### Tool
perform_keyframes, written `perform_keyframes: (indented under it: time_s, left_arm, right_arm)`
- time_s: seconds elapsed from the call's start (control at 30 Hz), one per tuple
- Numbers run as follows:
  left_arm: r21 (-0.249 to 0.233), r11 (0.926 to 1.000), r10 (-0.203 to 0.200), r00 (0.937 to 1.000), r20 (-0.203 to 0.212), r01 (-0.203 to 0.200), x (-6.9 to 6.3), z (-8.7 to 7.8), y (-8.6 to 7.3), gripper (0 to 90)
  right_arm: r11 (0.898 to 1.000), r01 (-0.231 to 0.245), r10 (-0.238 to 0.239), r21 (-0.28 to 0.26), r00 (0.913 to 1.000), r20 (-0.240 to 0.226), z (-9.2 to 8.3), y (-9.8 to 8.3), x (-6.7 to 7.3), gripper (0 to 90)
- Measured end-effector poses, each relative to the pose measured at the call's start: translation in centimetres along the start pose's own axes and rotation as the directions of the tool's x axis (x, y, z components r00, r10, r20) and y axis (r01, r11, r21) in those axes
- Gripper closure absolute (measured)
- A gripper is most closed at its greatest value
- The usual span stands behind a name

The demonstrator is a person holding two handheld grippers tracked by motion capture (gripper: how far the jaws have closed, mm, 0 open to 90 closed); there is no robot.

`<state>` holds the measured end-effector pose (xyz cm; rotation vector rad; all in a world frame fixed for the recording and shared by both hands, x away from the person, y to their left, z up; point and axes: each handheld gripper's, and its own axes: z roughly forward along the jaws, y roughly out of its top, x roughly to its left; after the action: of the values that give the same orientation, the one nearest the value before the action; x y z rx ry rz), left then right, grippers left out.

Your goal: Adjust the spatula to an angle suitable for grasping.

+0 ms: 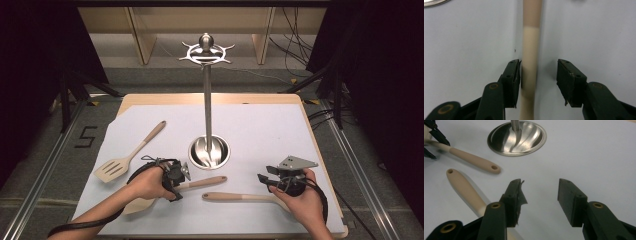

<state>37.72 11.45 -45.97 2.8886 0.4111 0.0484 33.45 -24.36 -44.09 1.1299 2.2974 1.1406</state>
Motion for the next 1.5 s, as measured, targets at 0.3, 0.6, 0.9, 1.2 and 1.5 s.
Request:
perform_keyframes:
  time_s: [0.3,0.6,0.9,1.2,1.5]
  left_arm:
    - [0.031,0.9991,0.029,0.9996,0.005,-0.029,0.0,0.1,0.5,58.4]
    - [0.029,0.9985,0.047,0.9985,-0.029,-0.046,0.3,0.0,0.4,77.6]
    - [-0.102,0.9938,-0.053,0.9951,-0.084,0.044,-0.1,-1.5,-1.3,78.2]
    - [-0.411,0.8938,-0.222,0.9731,-0.061,0.179,-1.8,-4.5,-2.8,78.1]
    - [-0.534,0.7968,-0.335,0.9421,0.0,0.284,-3.1,-5.6,-0.9,78.1]
  right_arm:
    - [1.0,0.001,-0.001,0.003,1.0,-0.003,0.0,0.0,0.0,54.7]
    - [1.0,-0.009,0.009,0.014,0.9999,-0.015,0.1,0.0,0.2,54.5]
    - [1.0,0.01,-0.01,-0.012,0.9998,-0.019,0.0,0.4,0.6,54.6]
    - [0.996,0.03,-0.037,-0.084,0.9956,-0.086,0.3,2.7,3.1,54.8]
    - [0.992,0.028,-0.054,-0.122,0.9753,-0.214,2.5,6.1,7.1,53.3]
